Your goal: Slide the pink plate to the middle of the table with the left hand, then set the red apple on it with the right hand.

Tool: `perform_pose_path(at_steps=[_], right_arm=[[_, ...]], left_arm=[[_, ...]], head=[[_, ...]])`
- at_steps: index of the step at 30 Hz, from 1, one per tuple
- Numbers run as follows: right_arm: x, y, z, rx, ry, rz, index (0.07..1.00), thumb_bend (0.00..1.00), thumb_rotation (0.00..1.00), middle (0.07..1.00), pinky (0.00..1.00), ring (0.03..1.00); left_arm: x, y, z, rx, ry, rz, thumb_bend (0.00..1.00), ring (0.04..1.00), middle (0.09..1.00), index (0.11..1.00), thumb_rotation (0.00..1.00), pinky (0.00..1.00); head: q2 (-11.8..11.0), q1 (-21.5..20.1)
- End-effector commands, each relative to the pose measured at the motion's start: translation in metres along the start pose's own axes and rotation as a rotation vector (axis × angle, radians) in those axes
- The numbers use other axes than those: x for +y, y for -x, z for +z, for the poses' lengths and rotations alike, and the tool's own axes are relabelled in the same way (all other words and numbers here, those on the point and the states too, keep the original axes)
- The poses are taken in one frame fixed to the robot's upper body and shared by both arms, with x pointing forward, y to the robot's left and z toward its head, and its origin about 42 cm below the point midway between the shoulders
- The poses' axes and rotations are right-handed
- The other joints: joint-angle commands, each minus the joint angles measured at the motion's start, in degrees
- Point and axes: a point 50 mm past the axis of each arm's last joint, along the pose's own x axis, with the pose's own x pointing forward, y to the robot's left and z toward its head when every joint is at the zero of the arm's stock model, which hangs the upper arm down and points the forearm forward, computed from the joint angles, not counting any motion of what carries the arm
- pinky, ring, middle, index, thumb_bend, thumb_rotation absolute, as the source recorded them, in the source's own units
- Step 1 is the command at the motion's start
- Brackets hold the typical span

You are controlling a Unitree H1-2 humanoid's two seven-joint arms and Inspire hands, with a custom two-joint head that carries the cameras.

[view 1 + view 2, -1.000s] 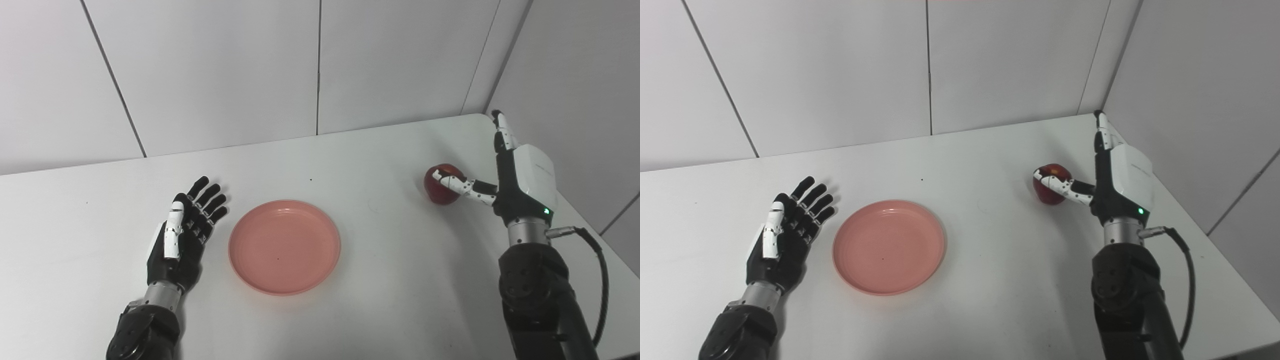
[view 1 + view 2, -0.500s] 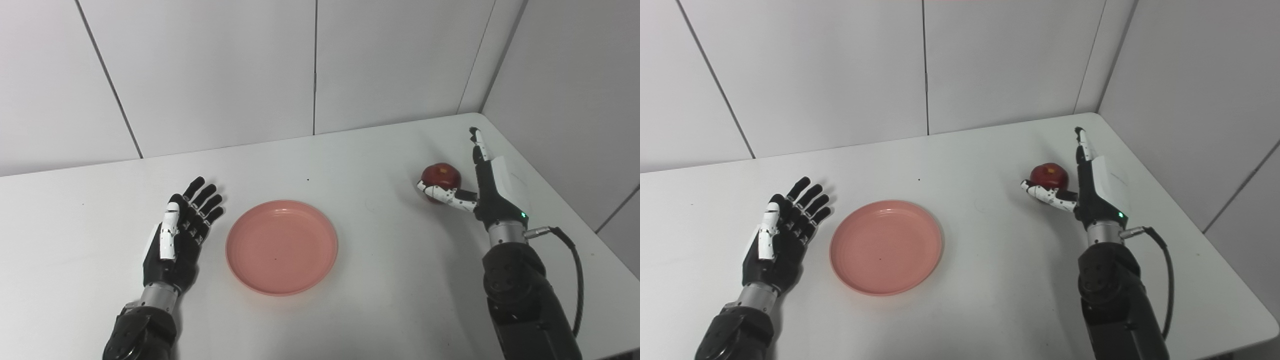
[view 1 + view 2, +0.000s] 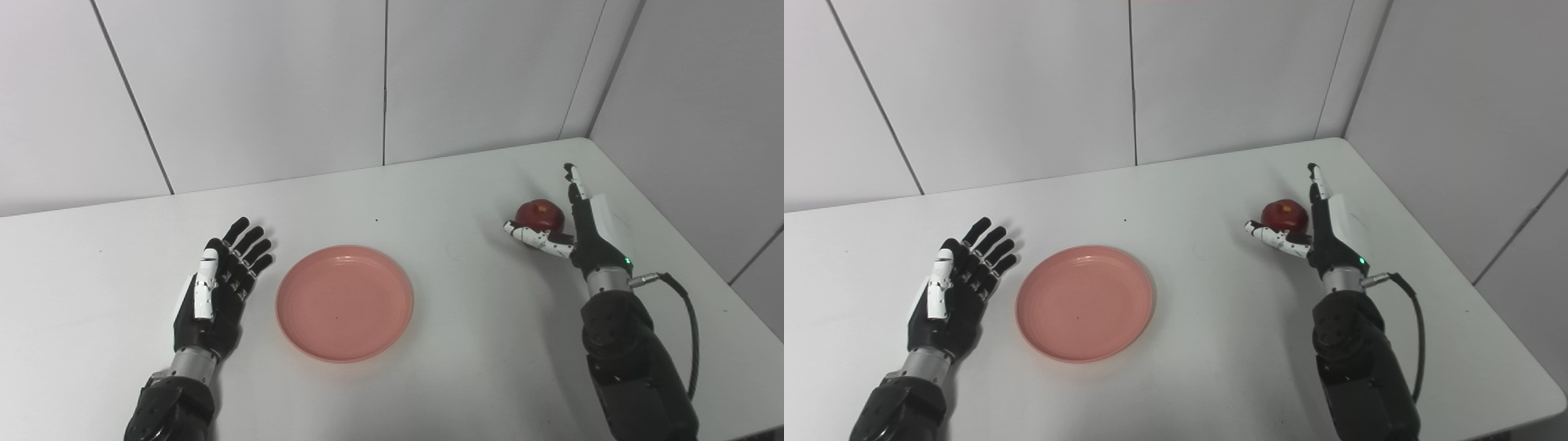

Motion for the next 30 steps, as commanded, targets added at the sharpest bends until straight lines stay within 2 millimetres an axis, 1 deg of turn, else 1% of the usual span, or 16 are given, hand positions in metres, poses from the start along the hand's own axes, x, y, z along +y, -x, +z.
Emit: perform_pose_path(at_steps=[1, 12, 17, 21, 24, 30], right_arm=[[-0.014, -0.013, 0.011, -0.054, 0.013, -0.063, 0.970, 1.00, 0.52, 0.940, 0.79, 0.892], [-0.010, -0.023, 0.009, -0.021, 0.015, -0.046, 0.964, 1.00, 0.49, 0.931, 0.77, 0.882], [-0.008, -0.025, 0.010, -0.011, 0.009, -0.037, 0.941, 1.00, 0.46, 0.919, 0.76, 0.871], [-0.007, -0.027, 0.011, -0.003, 0.014, -0.032, 0.932, 1.00, 0.47, 0.913, 0.77, 0.871], [-0.007, -0.028, 0.012, 0.002, 0.016, -0.031, 0.922, 1.00, 0.44, 0.904, 0.76, 0.861], [-0.008, -0.031, 0.011, 0.006, 0.030, -0.027, 0.908, 1.00, 0.44, 0.887, 0.76, 0.848]], left_arm=[[0.018, 0.020, -0.028, 0.157, 0.012, 0.072, 0.33, 0.867, 0.875, 0.863, 1.00, 0.87], [0.020, 0.021, -0.027, 0.157, 0.011, 0.066, 0.33, 0.873, 0.877, 0.866, 1.00, 0.88], [0.020, 0.021, -0.027, 0.156, 0.008, 0.063, 0.34, 0.874, 0.877, 0.868, 1.00, 0.87], [0.020, 0.020, -0.026, 0.154, 0.005, 0.064, 0.34, 0.872, 0.876, 0.867, 1.00, 0.87], [0.020, 0.021, -0.025, 0.153, 0.004, 0.065, 0.34, 0.869, 0.872, 0.860, 1.00, 0.87], [0.018, 0.022, -0.024, 0.151, 0.000, 0.054, 0.34, 0.871, 0.877, 0.865, 1.00, 0.87]], head=[[-0.03, 0.06], [0.37, 0.28], [0.37, 0.26], [0.42, 0.20], [0.45, 0.26], [0.51, 0.38]])
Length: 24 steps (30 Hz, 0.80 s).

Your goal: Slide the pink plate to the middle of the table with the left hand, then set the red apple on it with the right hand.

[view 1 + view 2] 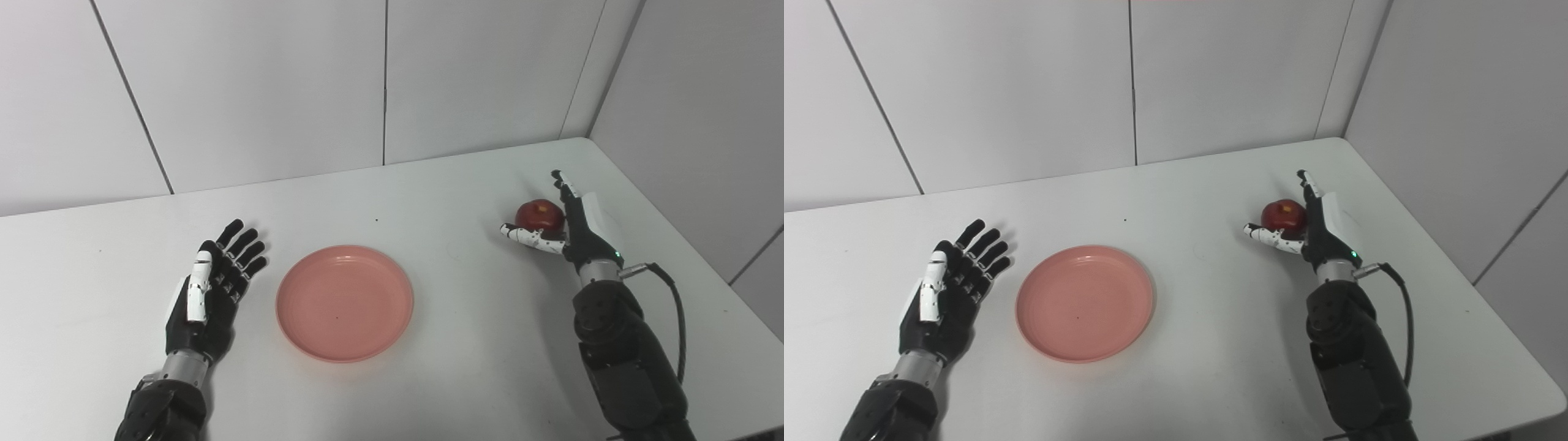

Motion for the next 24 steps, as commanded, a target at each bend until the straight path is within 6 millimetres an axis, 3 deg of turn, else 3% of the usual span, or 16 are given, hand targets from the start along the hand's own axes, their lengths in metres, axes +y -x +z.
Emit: perform_pose_path(at_steps=[1, 12, 18, 22, 24], right_arm=[[-0.019, -0.013, 0.016, -0.045, 0.004, -0.069, 0.902, 1.00, 0.42, 0.883, 0.76, 0.847], [-0.013, -0.020, 0.014, -0.040, -0.038, -0.081, 0.851, 0.98, 0.26, 0.823, 0.71, 0.798], [-0.011, -0.024, 0.012, -0.047, -0.053, -0.108, 0.764, 0.89, 0.14, 0.747, 0.63, 0.713], [-0.010, -0.027, 0.011, -0.041, -0.025, -0.132, 0.644, 0.80, 0.04, 0.618, 0.50, 0.569], [-0.010, -0.029, 0.010, -0.046, -0.008, -0.132, 0.625, 0.78, 0.04, 0.604, 0.49, 0.554]], left_arm=[[0.011, 0.017, -0.028, 0.148, 0.022, 0.053, 0.34, 0.868, 0.875, 0.864, 1.00, 0.87], [0.010, 0.016, -0.028, 0.150, 0.015, 0.054, 0.34, 0.874, 0.878, 0.866, 1.00, 0.87], [0.010, 0.016, -0.028, 0.150, 0.005, 0.058, 0.34, 0.867, 0.871, 0.859, 1.00, 0.86], [0.010, 0.016, -0.028, 0.152, 0.009, 0.061, 0.34, 0.867, 0.871, 0.859, 1.00, 0.87], [0.010, 0.016, -0.028, 0.152, 0.007, 0.063, 0.34, 0.866, 0.871, 0.858, 1.00, 0.87]], head=[[0.07, 0.03], [0.17, -0.04], [0.27, 0.25], [0.33, 0.30], [0.33, 0.30]])
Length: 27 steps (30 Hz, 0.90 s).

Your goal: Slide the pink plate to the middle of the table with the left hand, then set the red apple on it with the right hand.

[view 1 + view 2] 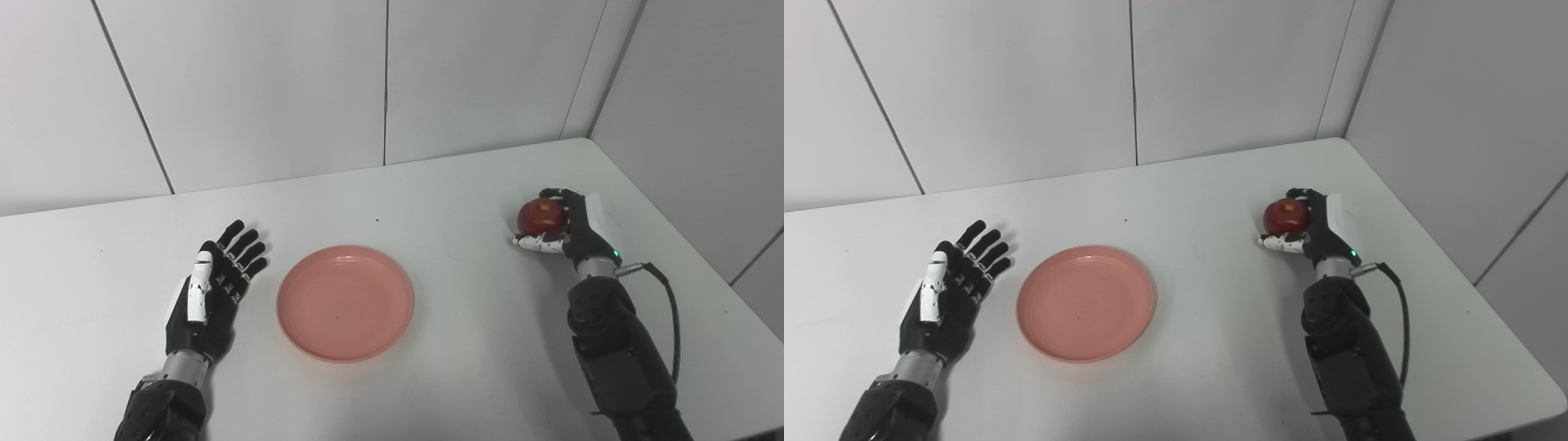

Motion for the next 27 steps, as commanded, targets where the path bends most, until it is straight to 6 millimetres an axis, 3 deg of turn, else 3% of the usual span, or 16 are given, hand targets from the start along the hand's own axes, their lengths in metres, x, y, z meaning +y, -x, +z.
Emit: perform_pose_path(at_steps=[1, 3, 5, 15, 27], right_arm=[[-0.018, -0.016, 0.019, -0.098, 0.023, -0.076, 0.545, 0.63, 0.09, 0.579, 0.47, 0.533], [-0.018, -0.018, 0.017, -0.107, 0.037, -0.074, 0.500, 0.54, 0.12, 0.540, 0.42, 0.490], [-0.017, -0.019, 0.018, -0.109, 0.052, -0.069, 0.488, 0.52, 0.13, 0.507, 0.38, 0.454], [-0.020, -0.018, 0.020, -0.122, 0.016, -0.073, 0.487, 0.51, 0.13, 0.502, 0.38, 0.457], [-0.040, -0.004, 0.048, -0.204, -0.059, -0.141, 0.488, 0.51, 0.13, 0.486, 0.38, 0.439]], left_arm=[[0.010, 0.016, -0.028, 0.148, 0.009, 0.064, 0.34, 0.866, 0.871, 0.858, 1.00, 0.87], [0.010, 0.016, -0.028, 0.148, 0.012, 0.065, 0.34, 0.865, 0.870, 0.858, 1.00, 0.87], [0.011, 0.016, -0.029, 0.148, 0.013, 0.066, 0.34, 0.863, 0.868, 0.857, 1.00, 0.86], [0.009, 0.017, -0.030, 0.148, 0.007, 0.071, 0.34, 0.863, 0.870, 0.857, 1.00, 0.86], [0.009, 0.018, -0.030, 0.147, 0.005, 0.067, 0.35, 0.869, 0.872, 0.861, 1.00, 0.87]], head=[[0.07, 0.04], [0.07, 0.04], [0.11, 0.21], [0.00, 0.51], [0.09, 1.27]])
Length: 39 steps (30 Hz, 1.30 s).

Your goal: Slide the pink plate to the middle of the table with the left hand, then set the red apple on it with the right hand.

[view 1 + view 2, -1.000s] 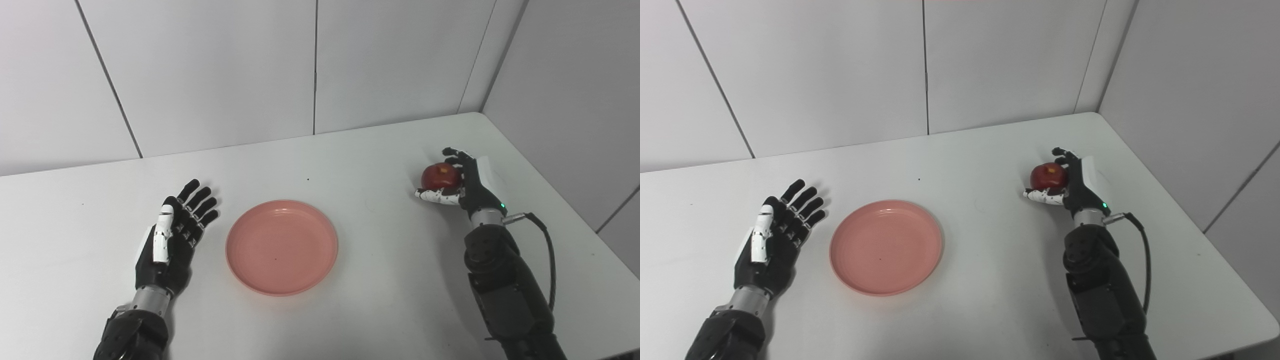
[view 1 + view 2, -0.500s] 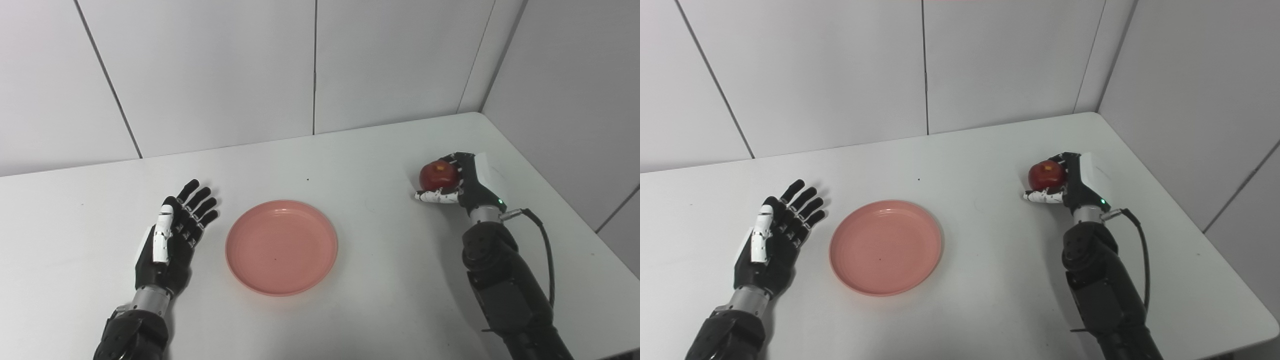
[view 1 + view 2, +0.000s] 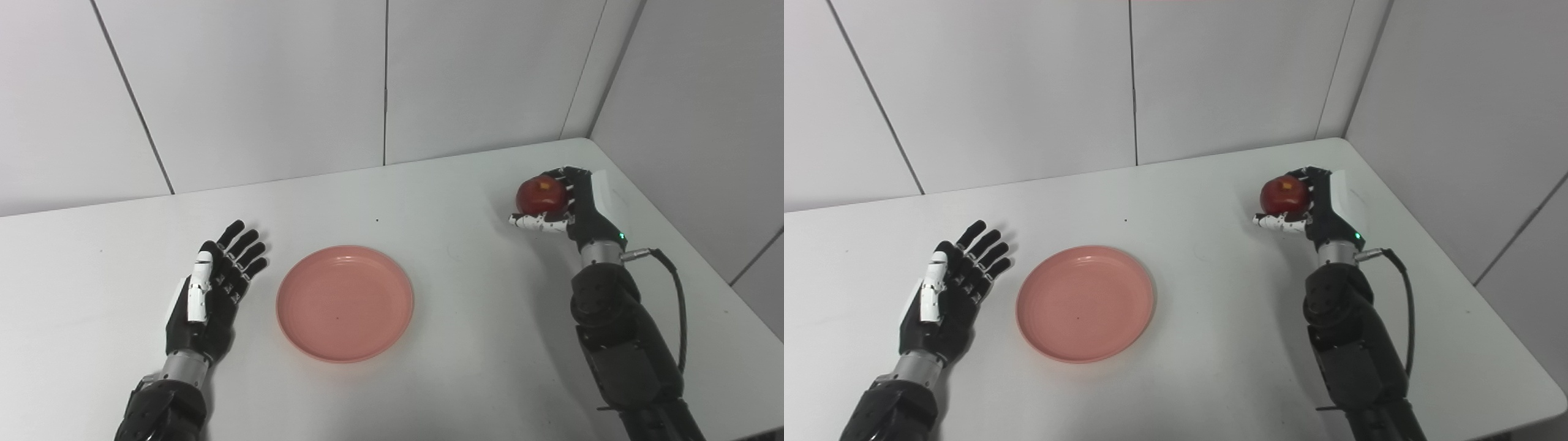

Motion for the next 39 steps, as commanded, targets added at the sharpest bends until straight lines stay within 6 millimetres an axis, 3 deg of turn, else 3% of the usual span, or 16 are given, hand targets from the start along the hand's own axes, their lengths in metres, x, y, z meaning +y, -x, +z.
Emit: perform_pose_path(at_steps=[1, 8, 16, 28, 39], right_arm=[[-0.018, -0.007, 0.025, -0.104, -0.014, -0.068, 0.488, 0.51, 0.13, 0.485, 0.38, 0.438], [-0.026, 0.002, 0.059, -0.223, 0.008, -0.087, 0.487, 0.51, 0.13, 0.496, 0.37, 0.449], [-0.020, 0.014, 0.096, -0.294, -0.023, -0.045, 0.487, 0.51, 0.13, 0.490, 0.37, 0.444], [0.018, 0.030, 0.145, -0.441, -0.068, 0.043, 0.487, 0.51, 0.13, 0.486, 0.34, 0.427], [0.051, 0.055, 0.176, -0.561, -0.116, 0.134, 0.486, 0.51, 0.13, 0.469, 0.31, 0.395]], left_arm=[[0.008, 0.017, -0.029, 0.145, 0.009, 0.061, 0.35, 0.870, 0.872, 0.861, 1.00, 0.87], [0.005, 0.018, -0.029, 0.143, 0.018, 0.063, 0.34, 0.868, 0.870, 0.854, 1.00, 0.87], [-0.004, 0.020, -0.031, 0.143, 0.012, 0.063, 0.34, 0.866, 0.866, 0.855, 1.00, 0.87], [-0.024, 0.019, -0.035, 0.135, 0.007, 0.072, 0.35, 0.852, 0.854, 0.839, 1.00, 0.85], [-0.045, 0.013, -0.039, 0.137, 0.007, 0.086, 0.34, 0.846, 0.844, 0.833, 1.00, 0.83]], head=[[0.10, 0.81], [0.21, 1.96], [-0.18, 5.54], [0.67, 13.10], [0.97, 21.00]])
